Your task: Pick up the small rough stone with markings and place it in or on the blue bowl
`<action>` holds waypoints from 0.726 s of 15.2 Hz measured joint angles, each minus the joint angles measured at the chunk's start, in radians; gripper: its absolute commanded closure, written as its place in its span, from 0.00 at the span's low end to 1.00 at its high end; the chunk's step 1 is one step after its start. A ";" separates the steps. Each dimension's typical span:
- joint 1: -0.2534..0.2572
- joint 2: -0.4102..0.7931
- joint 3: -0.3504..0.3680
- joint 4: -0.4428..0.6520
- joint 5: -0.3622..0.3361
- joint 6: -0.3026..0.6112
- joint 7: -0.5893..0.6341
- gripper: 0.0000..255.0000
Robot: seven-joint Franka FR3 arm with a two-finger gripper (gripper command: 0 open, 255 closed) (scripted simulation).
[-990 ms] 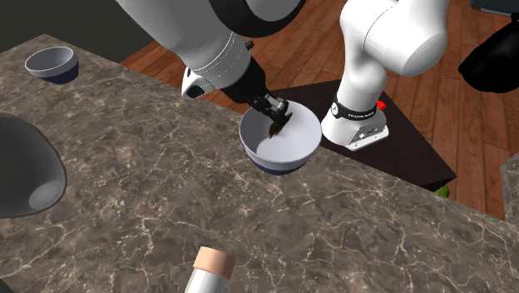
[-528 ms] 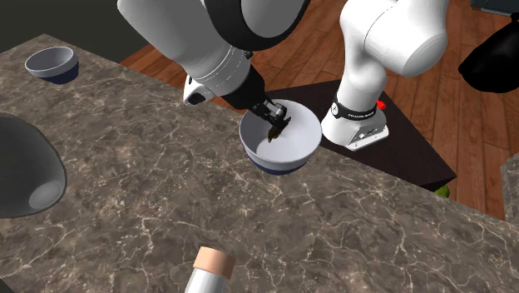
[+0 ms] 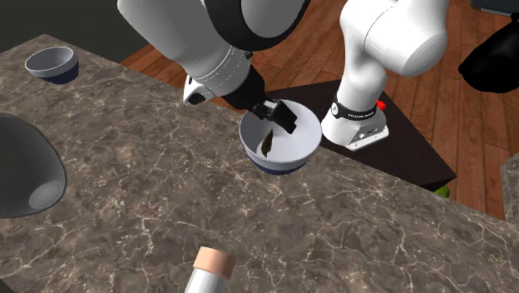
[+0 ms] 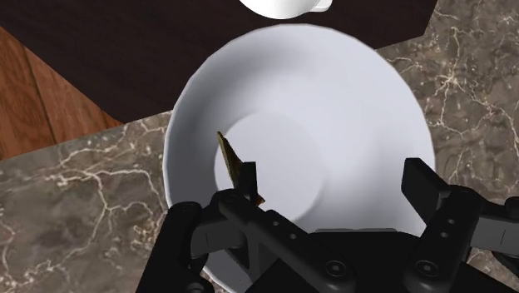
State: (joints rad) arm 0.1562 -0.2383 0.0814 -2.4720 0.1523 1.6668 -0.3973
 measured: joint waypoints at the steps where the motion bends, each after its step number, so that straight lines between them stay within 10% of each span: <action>1: 0.000 0.000 0.000 0.000 0.000 0.000 0.000 0.00; 11: -0.009 0.028 -0.010 0.143 -0.014 -0.116 0.004 0.00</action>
State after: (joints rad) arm 0.1475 -0.2105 0.0710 -2.3287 0.1381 1.5508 -0.3931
